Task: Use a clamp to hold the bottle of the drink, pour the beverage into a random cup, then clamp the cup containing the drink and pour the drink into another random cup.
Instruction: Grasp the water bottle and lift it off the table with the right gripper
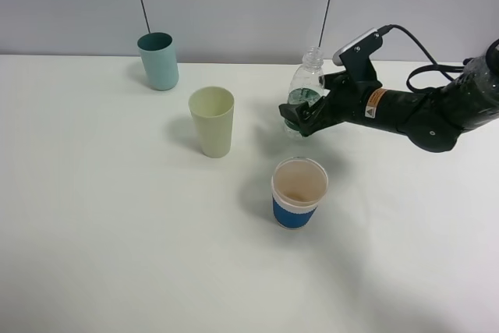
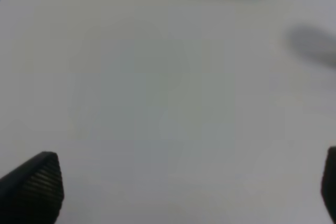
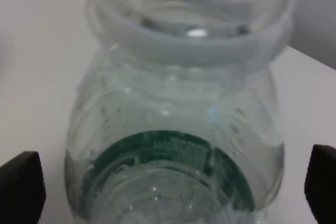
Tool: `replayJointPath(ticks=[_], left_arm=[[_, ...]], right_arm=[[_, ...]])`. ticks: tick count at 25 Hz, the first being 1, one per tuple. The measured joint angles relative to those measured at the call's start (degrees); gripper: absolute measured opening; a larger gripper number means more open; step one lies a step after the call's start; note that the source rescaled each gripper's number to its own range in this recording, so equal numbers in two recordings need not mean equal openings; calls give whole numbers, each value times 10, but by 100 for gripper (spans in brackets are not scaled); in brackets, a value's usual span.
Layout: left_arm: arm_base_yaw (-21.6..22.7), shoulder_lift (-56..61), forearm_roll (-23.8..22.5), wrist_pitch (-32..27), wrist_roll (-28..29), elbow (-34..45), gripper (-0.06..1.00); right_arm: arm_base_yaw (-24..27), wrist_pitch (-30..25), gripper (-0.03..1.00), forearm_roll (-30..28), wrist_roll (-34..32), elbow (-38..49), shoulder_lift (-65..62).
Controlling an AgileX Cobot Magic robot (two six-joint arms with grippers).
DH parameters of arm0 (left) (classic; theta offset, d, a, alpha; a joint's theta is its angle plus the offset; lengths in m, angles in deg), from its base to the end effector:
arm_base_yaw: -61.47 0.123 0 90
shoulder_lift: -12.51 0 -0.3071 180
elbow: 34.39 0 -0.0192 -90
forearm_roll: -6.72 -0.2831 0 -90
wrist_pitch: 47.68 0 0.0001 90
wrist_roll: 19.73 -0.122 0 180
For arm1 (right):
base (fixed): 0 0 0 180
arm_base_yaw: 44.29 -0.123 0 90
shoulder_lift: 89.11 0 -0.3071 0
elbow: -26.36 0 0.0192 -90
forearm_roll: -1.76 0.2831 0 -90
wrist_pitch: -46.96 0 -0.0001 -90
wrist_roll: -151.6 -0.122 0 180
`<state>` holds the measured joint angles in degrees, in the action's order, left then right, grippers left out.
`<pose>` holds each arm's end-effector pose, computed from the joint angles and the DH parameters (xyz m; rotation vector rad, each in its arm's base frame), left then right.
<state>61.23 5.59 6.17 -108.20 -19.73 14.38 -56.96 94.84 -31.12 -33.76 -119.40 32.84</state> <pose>0.0276 0.0009 0.2815 0.0038 2.0282 0.0088 0.3765 0.1350 0.0881 -0.7726 1.7982 0.3469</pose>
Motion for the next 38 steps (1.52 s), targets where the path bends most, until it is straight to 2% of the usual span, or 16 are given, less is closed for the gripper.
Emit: replayJointPath(ticks=[16, 23, 28, 30, 31, 32, 34, 35, 36, 38], left_arm=[[0, 0, 0, 0, 0, 0, 100], [0, 0, 0, 0, 0, 0, 100], [0, 0, 0, 0, 0, 0, 100], [0, 0, 0, 0, 0, 0, 100], [0, 0, 0, 0, 0, 0, 100], [0, 0, 0, 0, 0, 0, 100], [0, 0, 0, 0, 0, 0, 100], [0, 0, 0, 0, 0, 0, 100], [0, 0, 0, 0, 0, 0, 100], [0, 0, 0, 0, 0, 0, 100]], right_arm=[[0, 0, 98, -18, -35, -41, 55], [0, 1, 95, -18, 13, -41, 61], [0, 23, 95, -18, 26, -41, 79], [0, 29, 87, -18, 28, -41, 83], [0, 31, 78, -18, 28, -41, 84], [0, 32, 65, -18, 29, -41, 84], [0, 36, 29, -18, 29, -41, 84], [0, 38, 7, -17, 29, -41, 84], [0, 39, 0, -17, 29, -41, 84], [0, 40, 0, -17, 28, -41, 84]])
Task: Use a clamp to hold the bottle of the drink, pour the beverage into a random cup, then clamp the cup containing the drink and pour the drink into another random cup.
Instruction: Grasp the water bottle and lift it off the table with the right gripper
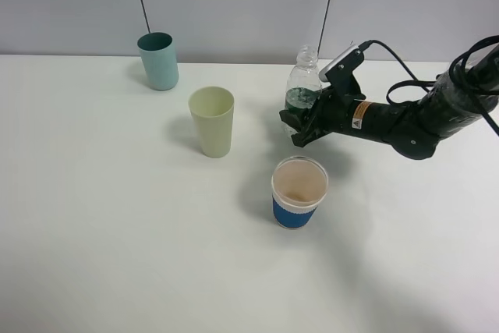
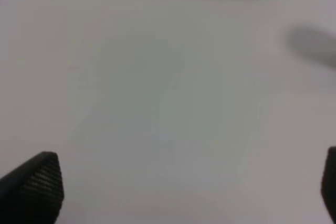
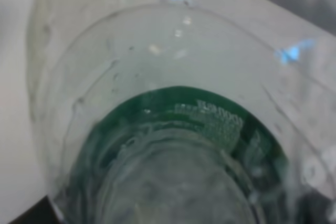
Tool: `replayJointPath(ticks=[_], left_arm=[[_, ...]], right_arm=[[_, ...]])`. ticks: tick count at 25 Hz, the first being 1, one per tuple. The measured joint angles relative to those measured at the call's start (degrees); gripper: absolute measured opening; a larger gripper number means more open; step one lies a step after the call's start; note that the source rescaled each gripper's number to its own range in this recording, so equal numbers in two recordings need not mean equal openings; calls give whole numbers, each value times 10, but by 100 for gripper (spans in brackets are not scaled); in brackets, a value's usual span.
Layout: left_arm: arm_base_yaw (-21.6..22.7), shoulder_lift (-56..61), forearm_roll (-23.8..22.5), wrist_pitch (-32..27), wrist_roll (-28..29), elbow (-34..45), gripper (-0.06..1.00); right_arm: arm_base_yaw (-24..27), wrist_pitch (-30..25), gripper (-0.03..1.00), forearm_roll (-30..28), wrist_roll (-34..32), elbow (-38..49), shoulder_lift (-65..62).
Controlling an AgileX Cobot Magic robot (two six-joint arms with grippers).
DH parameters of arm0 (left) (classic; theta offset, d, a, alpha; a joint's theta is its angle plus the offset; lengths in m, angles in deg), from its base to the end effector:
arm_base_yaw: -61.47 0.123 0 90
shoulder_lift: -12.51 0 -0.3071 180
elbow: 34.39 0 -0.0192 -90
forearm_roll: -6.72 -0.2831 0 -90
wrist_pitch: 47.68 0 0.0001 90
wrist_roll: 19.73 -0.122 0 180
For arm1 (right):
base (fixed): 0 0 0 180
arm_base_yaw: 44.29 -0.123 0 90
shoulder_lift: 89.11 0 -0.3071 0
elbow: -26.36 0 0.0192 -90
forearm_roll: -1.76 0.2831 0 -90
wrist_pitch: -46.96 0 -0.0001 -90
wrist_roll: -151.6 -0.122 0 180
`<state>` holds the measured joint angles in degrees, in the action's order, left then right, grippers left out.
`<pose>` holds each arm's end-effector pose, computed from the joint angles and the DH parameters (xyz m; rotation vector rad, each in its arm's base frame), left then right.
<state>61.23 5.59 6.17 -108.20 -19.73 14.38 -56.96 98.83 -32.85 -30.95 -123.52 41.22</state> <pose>0.0276 0.0009 0.2815 0.0038 2.0282 0.0088 0.3892 0.1433 0.0521 -0.8385 1.7747 0.3703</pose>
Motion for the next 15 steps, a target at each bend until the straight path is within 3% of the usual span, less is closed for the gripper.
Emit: replayJointPath(ticks=[7, 15], left_arm=[[0, 0, 0, 0, 0, 0, 100], [0, 0, 0, 0, 0, 0, 100]], right_arm=[[0, -3, 0, 0, -20, 0, -1], [0, -67, 0, -1, -29, 0, -54]])
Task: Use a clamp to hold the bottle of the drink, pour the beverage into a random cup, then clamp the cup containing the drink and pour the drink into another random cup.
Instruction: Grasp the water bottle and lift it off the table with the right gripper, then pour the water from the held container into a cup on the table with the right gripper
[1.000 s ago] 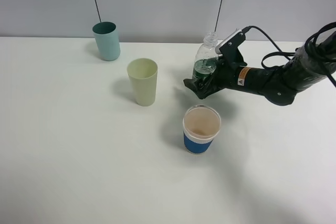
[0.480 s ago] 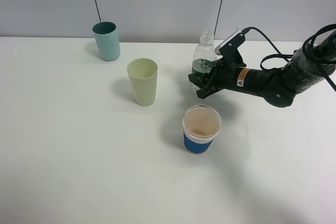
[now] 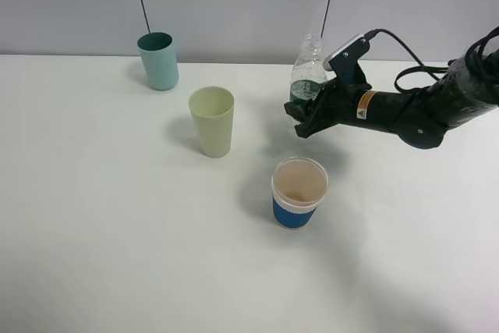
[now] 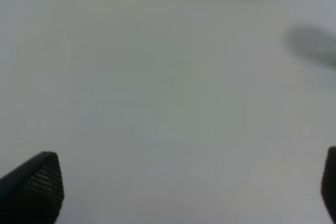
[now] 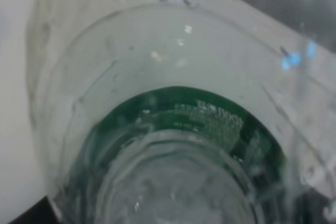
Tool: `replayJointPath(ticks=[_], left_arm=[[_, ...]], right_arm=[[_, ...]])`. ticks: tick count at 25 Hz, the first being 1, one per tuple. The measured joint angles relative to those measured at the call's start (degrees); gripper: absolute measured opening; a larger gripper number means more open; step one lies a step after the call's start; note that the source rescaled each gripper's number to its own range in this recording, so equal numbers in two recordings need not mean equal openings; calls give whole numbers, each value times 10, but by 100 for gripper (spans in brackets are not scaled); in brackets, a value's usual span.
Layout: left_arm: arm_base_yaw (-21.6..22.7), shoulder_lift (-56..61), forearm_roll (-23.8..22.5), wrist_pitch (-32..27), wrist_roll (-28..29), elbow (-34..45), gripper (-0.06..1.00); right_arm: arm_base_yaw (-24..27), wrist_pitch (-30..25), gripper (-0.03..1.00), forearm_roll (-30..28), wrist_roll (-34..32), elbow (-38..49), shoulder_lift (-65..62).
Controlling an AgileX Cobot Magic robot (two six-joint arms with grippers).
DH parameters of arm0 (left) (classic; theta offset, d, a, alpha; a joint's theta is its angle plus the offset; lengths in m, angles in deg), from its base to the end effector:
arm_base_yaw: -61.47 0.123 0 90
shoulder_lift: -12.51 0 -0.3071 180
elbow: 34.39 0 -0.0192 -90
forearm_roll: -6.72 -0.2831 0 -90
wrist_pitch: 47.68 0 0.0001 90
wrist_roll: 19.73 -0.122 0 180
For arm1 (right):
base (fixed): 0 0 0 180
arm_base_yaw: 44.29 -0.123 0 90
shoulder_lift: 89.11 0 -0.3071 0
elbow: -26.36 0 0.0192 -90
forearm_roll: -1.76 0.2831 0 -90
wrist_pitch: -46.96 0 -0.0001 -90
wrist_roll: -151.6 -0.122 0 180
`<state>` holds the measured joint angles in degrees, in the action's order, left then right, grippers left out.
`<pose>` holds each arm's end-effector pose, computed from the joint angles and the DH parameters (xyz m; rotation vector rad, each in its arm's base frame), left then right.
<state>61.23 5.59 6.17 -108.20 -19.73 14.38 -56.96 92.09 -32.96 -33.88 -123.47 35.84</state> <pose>0.0276 0.0009 0.2815 0.0038 2.0282 0.0088 0.3923 0.1386 0.0777 -0.8160 1.8168 0.3295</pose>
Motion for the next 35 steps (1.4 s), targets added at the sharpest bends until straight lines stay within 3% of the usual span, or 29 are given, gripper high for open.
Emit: replayJointPath(ticks=[10, 17, 20, 28, 35], left_arm=[[0, 0, 0, 0, 0, 0, 100], [0, 0, 0, 0, 0, 0, 100], [0, 0, 0, 0, 0, 0, 100], [0, 0, 0, 0, 0, 0, 100], [0, 0, 0, 0, 0, 0, 100]], right_arm=[[-3, -69, 0, 1, -44, -2, -97], [-38, -247, 0, -23, -128, -74, -114], [-54, -287, 0, -61, -148, -106, -114], [-99, -295, 0, -194, -154, -141, -114], [-133, -372, 0, -238, -155, -163, -114]])
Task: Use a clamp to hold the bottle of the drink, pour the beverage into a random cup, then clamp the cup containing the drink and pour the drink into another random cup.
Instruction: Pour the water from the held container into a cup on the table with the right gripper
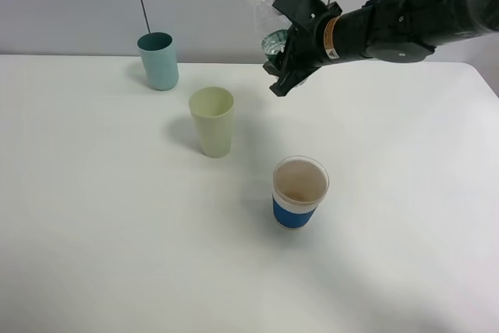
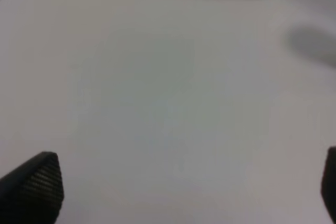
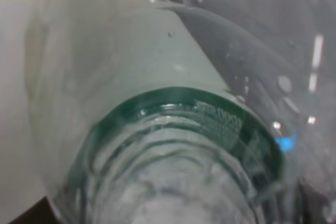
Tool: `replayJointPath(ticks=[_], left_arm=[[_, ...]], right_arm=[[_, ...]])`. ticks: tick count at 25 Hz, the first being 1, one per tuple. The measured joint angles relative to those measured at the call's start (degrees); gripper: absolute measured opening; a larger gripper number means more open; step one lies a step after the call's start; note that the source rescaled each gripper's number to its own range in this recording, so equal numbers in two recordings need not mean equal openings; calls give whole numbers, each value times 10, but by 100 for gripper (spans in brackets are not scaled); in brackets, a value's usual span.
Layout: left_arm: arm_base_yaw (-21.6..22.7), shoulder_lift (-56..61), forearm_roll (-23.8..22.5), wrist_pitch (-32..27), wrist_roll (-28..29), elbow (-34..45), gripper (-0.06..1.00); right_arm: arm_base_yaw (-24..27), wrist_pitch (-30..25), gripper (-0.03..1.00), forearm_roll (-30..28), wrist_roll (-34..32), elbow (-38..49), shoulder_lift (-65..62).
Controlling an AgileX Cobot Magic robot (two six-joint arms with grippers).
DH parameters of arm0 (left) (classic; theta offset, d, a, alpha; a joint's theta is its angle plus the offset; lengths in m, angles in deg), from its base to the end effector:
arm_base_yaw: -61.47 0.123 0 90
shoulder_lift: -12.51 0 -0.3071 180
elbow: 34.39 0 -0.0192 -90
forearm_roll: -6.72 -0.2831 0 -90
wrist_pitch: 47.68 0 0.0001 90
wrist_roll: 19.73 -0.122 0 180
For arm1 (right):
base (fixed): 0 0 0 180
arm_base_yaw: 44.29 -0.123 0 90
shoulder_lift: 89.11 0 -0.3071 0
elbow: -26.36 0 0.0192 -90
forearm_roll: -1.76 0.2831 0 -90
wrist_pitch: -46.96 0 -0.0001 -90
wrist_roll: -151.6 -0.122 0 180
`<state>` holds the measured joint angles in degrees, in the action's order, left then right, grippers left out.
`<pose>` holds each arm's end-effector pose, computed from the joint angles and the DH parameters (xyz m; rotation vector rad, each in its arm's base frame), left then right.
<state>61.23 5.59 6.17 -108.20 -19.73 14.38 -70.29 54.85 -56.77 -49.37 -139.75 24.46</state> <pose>0.0276 0.0009 0.2815 0.0038 2.0282 0.0088 0.4076 0.2146 0.1809 -1.1847 1.7916 0.0113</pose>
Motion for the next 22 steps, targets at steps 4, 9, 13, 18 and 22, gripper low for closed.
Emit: replayJointPath(ticks=[4, 9, 13, 18, 22], left_arm=[[0, 0, 0, 0, 0, 0, 100], [0, 0, 0, 0, 0, 0, 100], [0, 0, 0, 0, 0, 0, 100], [0, 0, 0, 0, 0, 0, 100], [0, 0, 0, 0, 0, 0, 100]], right_arm=[[-21, -36, 0, -18, 0, -10, 0], [-48, -93, 0, -37, 0, -29, 13], [-66, -124, 0, -50, 1, -42, 32], [-85, -141, 0, -61, 6, -54, 48], [-99, -159, 0, -80, 12, -65, 57]])
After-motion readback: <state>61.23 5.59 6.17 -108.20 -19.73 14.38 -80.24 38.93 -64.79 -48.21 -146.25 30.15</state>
